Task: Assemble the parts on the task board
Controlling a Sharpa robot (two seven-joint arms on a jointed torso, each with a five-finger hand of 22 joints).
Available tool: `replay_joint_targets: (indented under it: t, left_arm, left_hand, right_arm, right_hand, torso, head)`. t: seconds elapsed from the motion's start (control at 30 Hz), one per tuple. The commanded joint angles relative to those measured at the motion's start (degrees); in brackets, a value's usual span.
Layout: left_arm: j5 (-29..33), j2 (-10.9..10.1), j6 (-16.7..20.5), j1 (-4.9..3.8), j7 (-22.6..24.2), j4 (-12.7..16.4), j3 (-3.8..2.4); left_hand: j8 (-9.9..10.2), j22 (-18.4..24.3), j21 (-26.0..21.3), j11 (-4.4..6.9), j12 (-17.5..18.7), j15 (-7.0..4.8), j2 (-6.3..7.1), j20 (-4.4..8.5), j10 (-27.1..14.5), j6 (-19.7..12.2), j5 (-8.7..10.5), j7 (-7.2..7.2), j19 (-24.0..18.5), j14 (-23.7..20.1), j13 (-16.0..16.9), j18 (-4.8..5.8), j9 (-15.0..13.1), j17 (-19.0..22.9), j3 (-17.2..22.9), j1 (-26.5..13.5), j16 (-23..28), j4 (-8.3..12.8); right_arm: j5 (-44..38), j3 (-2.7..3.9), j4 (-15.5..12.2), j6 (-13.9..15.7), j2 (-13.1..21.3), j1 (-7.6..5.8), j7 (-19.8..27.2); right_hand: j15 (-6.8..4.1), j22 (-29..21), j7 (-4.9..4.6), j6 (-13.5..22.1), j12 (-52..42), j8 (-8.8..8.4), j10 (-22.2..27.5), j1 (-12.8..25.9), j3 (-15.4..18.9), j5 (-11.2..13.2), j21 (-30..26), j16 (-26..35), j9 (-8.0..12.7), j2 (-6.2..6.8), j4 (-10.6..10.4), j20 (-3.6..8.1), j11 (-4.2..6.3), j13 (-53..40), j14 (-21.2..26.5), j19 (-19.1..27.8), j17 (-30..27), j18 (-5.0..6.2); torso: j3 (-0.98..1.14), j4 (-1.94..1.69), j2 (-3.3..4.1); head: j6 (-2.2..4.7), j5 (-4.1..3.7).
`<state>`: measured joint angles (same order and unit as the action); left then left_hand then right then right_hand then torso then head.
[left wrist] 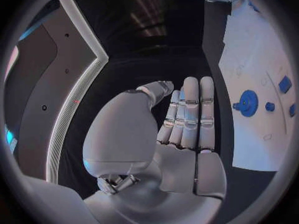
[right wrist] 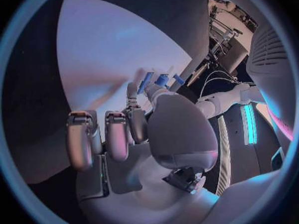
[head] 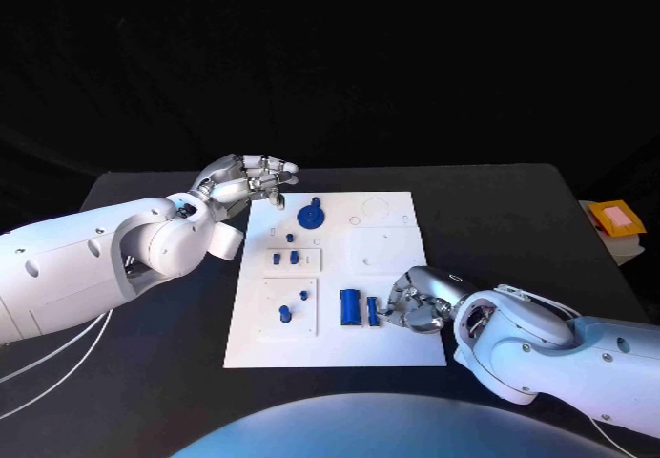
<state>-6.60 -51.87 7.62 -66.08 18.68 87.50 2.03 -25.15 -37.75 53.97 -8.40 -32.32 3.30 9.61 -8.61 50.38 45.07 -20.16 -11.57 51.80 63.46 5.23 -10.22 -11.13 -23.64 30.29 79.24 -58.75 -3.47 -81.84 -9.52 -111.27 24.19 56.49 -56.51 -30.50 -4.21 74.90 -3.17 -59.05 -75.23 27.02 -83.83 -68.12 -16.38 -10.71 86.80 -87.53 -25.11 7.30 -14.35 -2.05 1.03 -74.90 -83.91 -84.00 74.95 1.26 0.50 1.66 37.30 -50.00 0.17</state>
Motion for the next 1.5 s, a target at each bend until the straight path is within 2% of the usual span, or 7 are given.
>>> replay_joint_targets:
  t: [0.03,0.63,1.17,1.2,1.43,1.47,1.5]
  left_arm:
    - [-0.1,0.1,-0.8,-0.03,0.5,-0.1,-0.03]
    - [5.2,4.2,3.3,0.69,6.6,-8.0,0.61]
    - [13.9,11.5,8.8,2.34,12.3,-21.9,0.62]
    - [10.7,11.0,6.0,2.14,9.3,-21.2,0.66]
    - [10.3,10.6,9.3,2.54,9.5,-18.7,0.37]
    - [10.1,10.4,10.6,2.71,9.6,-17.6,0.25]
    - [10.0,10.3,11.7,2.85,9.6,-16.8,0.15]
  left_hand:
    - [-0.1,0.1,-0.4,0.00,-0.3,0.20,-0.33,-0.19,-0.5,-0.5,-0.36,-1.24,-0.1,-0.4,-0.1,-0.37,0.0,0.1,-0.1,0.0,-0.1,0.3]
    - [-1.9,1.0,-2.8,0.97,-0.9,-0.03,-0.12,-0.25,1.9,1.8,0.43,0.11,-3.3,-4.8,-0.4,-0.25,-0.5,1.9,-0.8,-0.7,2.6,0.2]
    - [8.7,25.7,-40.7,-2.92,28.0,7.33,1.35,-7.97,2.6,-2.0,1.33,0.46,-12.1,-19.0,-1.6,0.91,2.6,17.0,-2.9,-2.6,44.7,-4.0]
    - [25.2,37.7,-54.0,8.40,32.3,-3.30,-9.61,8.61,-50.4,-45.1,20.16,11.57,-51.8,-63.5,-5.2,10.22,11.1,23.6,-30.3,-25.8,58.7,3.5]
    - [25.2,37.7,-54.0,8.40,32.3,-3.30,-9.61,8.61,-50.4,-45.1,20.16,11.57,-51.8,-63.5,-5.2,10.22,11.1,23.6,-30.3,-37.4,58.7,3.5]
    - [25.2,37.7,-54.0,8.40,32.3,-3.30,-9.61,8.61,-50.4,-45.1,20.16,11.57,-51.8,-63.5,-5.2,10.22,11.1,23.6,-30.3,-79.2,58.7,3.5]
    - [25.2,37.7,-54.0,8.40,32.3,-3.30,-9.61,8.61,-50.4,-45.1,20.16,11.57,-51.8,-63.5,-5.2,10.22,11.1,23.6,-30.3,-79.2,58.7,3.5]
  right_arm:
    - [0.8,0.05,0.3,1.3,0.5,-0.38,3.1]
    - [59.6,0.73,21.4,2.4,-3.7,-8.30,43.9]
    - [75.6,1.76,46.0,-7.2,-16.0,-9.69,53.5]
    - [71.2,1.74,44.6,-2.2,-15.2,-9.69,49.4]
    - [72.6,2.82,41.4,0.9,-14.8,-8.84,50.9]
    - [73.3,3.29,40.0,2.2,-14.6,-8.48,51.6]
    - [73.8,3.65,38.9,3.2,-14.4,-8.20,52.1]
  right_hand:
    - [-0.32,13.9,0.05,0.2,1.0,-0.20,-0.3,-1.2,-0.2,0.6,-0.8,-0.1,0.1,0.32,0.4,0.22,0.04,-5.8,-5.0,-4.4,9.9,-0.37]
    - [4.11,-9.1,-5.83,11.7,42.6,-4.71,24.4,-13.3,-6.2,2.8,-60.2,33.6,1.6,1.63,3.2,-3.86,-5.23,25.3,11.4,20.1,-30.9,9.12]
    - [12.85,-44.1,-8.42,10.4,69.9,-13.91,27.7,-9.1,-9.6,4.8,-83.3,76.0,7.7,1.26,6.6,-13.12,-11.22,67.7,30.8,36.5,-56.0,9.24]
    - [4.21,-74.9,3.17,59.1,75.2,-27.02,83.8,13.7,16.4,10.7,-86.8,87.5,25.1,-7.30,14.3,2.05,-1.03,74.9,83.9,84.0,-74.9,-1.26]
    - [4.21,-74.9,3.17,59.1,75.2,-27.02,83.8,26.0,16.4,10.7,-86.8,87.5,25.1,-7.30,14.3,2.05,-1.03,74.9,83.9,84.0,-74.9,-1.26]
    - [4.21,-74.9,3.17,59.1,75.2,-27.02,83.8,68.1,16.4,10.7,-86.8,87.5,25.1,-7.30,14.3,2.05,-1.03,74.9,83.9,84.0,-74.9,-1.26]
    - [4.21,-74.9,3.17,59.1,75.2,-27.02,83.8,68.1,16.4,10.7,-86.8,87.5,25.1,-7.30,14.3,2.05,-1.03,74.9,83.9,84.0,-74.9,-1.26]
  torso:
    - [-0.05,0.06,-0.10]
    - [-1.42,0.24,-3.49]
    - [-0.92,0.56,-5.55]
    - [-1.18,0.51,-5.17]
    - [-0.99,-0.08,-5.43]
    - [-0.91,-0.33,-5.54]
    - [-0.85,-0.53,-5.63]
  head:
    - [0.00,-0.04]
    - [4.65,-1.42]
    - [10.42,-0.26]
    - [9.63,-0.54]
    - [11.26,-0.44]
    - [11.96,-0.40]
    - [12.49,-0.37]
